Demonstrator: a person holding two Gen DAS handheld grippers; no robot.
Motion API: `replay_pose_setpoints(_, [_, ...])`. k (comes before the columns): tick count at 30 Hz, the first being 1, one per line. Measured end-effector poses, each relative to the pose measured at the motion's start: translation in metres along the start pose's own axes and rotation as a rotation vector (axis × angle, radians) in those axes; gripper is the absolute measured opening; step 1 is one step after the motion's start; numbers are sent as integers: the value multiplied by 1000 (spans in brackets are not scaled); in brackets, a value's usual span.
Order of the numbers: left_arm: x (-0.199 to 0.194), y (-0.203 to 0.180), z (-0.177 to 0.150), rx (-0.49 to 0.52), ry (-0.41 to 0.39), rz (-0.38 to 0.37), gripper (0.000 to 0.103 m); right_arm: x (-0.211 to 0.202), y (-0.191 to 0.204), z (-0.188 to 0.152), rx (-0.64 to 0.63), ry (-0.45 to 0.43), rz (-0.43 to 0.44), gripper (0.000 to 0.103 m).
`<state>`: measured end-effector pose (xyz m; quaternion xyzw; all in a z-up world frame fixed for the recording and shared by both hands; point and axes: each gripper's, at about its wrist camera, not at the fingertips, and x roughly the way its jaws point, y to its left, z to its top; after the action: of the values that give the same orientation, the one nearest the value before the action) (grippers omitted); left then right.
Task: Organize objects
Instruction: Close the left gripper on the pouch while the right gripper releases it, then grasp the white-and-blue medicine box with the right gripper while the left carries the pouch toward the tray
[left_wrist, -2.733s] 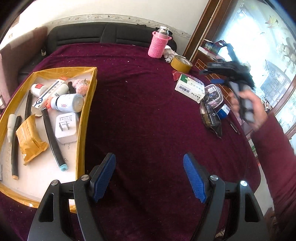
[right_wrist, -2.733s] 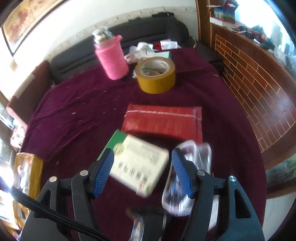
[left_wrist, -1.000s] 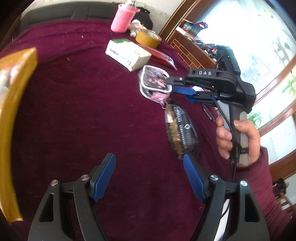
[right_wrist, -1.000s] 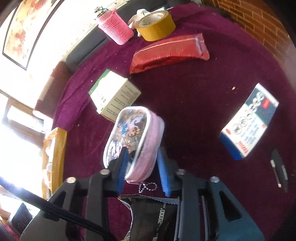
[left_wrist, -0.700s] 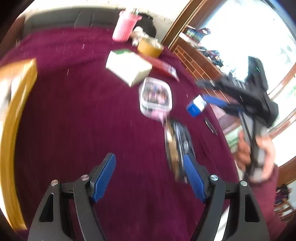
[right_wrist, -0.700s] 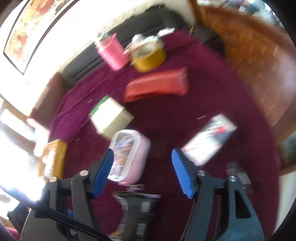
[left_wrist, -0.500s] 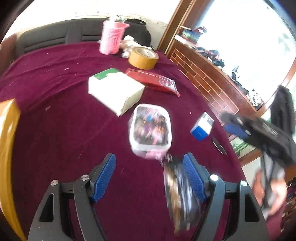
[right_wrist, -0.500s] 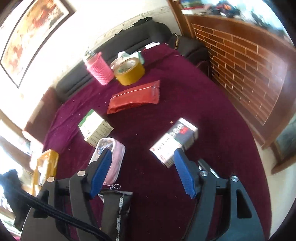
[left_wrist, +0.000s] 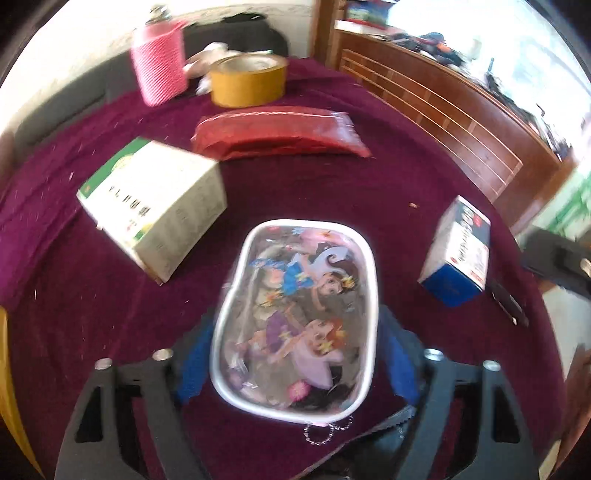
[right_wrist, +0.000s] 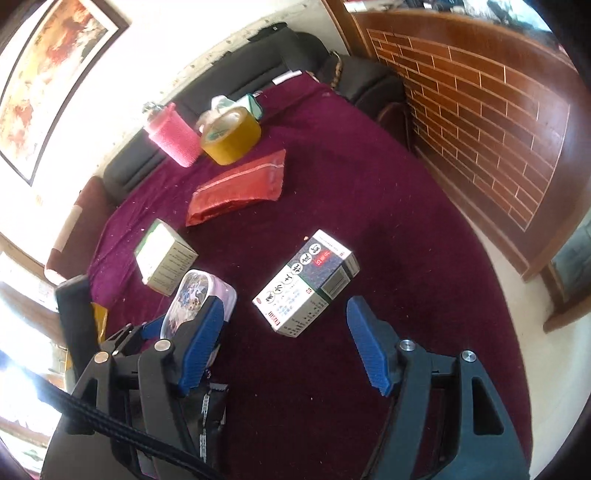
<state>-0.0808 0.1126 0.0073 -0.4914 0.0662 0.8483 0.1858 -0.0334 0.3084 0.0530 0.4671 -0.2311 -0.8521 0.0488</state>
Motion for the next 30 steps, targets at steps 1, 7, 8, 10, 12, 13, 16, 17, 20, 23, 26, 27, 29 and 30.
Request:
replay_pose_setpoints(1, [-3, 1, -3, 0, -1, -27, 71, 3, 0, 0, 4, 11, -5, 69])
replay_pose_setpoints(7, [-46, 25, -15, -79, -91, -71, 71, 26, 1, 8, 51, 56, -30, 69])
replay_pose_setpoints(8, [-54, 30, -18, -97, -105, -76, 71, 30, 2, 10, 57, 62, -41, 69])
replay_pose_setpoints(10, [-72, 42, -25, -141, -127, -91, 71, 38, 4, 13, 61, 56, -72, 69])
replay_pose_setpoints(12, [-85, 53, -32, -169, -142, -101, 71, 46, 7, 15, 52, 58, -114, 68])
replay_pose_setpoints(13, [-92, 58, -37, -181, -152, -99, 71, 50, 7, 16, 53, 62, -121, 68])
replay_pose_setpoints(16, [-113, 72, -54, -198, -188, -84, 72, 50, 5, 14, 58, 38, -171, 50])
replay_pose_setpoints(17, [-120, 77, -61, -203, -202, -78, 72, 49, 5, 14, 55, 38, -157, 47])
replay_pose_setpoints(20, [-138, 99, -84, -246, -229, -101, 72, 43, 7, 12, 34, 33, -141, 36])
replay_pose_setpoints(23, [-161, 128, -106, -309, -265, -132, 72, 31, 12, 7, 36, 35, -61, 32])
replay_pose_setpoints(26, [-190, 160, -132, -379, -323, -123, 72, 14, 30, -1, 11, 29, 25, 32])
replay_pose_setpoints(27, [-203, 173, -144, -407, -345, -108, 72, 6, 40, -5, -4, 28, 61, 32])
replay_pose_setpoints(29, [-223, 194, -164, -448, -378, -66, 72, -5, 62, -14, -31, 31, 130, 32])
replay_pose_setpoints(30, [-234, 206, -177, -473, -395, -29, 72, -9, 76, -19, -48, 39, 174, 32])
